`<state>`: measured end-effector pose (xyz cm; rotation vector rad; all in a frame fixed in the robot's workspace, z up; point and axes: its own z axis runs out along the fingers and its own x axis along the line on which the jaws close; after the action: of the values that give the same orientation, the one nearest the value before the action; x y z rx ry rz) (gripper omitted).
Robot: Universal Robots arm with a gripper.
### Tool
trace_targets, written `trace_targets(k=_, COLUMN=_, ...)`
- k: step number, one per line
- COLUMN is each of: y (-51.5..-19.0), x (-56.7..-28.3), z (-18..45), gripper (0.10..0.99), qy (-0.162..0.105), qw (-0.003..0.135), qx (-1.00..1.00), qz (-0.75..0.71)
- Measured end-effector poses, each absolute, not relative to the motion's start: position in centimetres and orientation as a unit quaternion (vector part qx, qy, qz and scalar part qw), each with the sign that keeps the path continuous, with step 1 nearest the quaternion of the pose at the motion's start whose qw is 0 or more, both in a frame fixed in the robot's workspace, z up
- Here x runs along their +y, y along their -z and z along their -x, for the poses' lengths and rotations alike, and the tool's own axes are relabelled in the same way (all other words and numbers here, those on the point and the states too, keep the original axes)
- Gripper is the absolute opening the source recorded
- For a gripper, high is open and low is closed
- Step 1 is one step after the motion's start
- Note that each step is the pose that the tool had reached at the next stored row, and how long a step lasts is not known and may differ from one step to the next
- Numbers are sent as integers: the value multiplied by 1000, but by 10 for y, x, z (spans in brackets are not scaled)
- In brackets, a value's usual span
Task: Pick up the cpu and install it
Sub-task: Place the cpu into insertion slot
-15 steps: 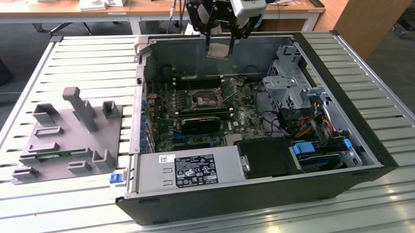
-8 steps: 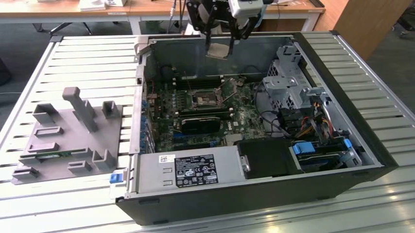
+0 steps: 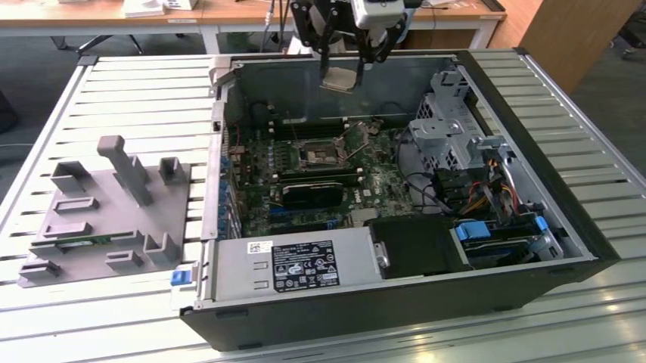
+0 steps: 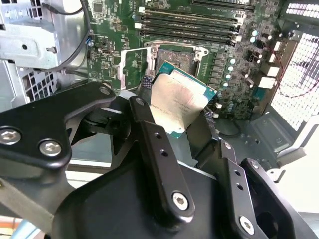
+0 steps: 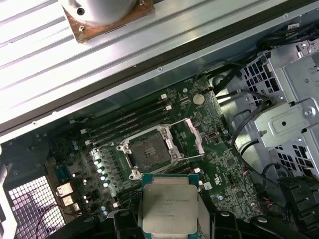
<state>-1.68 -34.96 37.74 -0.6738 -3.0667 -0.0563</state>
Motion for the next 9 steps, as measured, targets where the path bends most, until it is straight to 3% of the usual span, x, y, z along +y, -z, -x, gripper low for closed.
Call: trace_targets(k=9, y=-377, x=-350, z=17, gripper=533, qy=18, qw=0, qx=-970, qz=244)
